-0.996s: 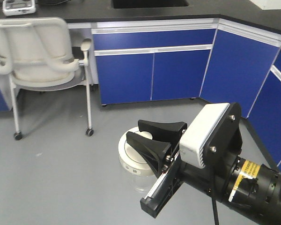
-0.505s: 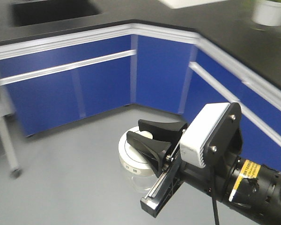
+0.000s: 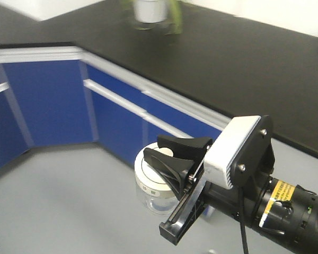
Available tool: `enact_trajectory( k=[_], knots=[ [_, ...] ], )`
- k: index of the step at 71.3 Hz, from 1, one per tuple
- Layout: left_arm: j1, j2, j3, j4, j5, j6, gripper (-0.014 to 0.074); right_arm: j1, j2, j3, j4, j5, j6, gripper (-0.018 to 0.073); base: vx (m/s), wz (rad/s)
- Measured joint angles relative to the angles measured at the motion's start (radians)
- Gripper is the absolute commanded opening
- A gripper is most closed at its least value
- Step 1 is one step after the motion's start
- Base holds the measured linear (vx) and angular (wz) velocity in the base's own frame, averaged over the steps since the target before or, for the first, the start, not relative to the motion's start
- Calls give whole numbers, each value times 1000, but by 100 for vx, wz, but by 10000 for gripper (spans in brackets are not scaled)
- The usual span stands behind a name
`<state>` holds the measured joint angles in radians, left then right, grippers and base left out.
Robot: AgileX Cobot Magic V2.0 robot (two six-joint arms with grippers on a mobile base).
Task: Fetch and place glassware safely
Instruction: 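Carry the jar in the right gripper while driving past blue cabinets, then approach the black benchtop holding the jar in the right gripper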
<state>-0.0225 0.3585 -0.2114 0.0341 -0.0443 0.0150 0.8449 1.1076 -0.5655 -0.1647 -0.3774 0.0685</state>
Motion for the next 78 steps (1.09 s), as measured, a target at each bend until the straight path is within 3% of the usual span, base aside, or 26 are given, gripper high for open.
enact_trajectory(
  k=[53,78],
  knots=[
    [0,0,0,0,0,0,-7,0,0,0,0,0,0,-3,19,-72],
    [0,0,0,0,0,0,-7,0,0,0,0,0,0,-3,21,-39]
  ],
)
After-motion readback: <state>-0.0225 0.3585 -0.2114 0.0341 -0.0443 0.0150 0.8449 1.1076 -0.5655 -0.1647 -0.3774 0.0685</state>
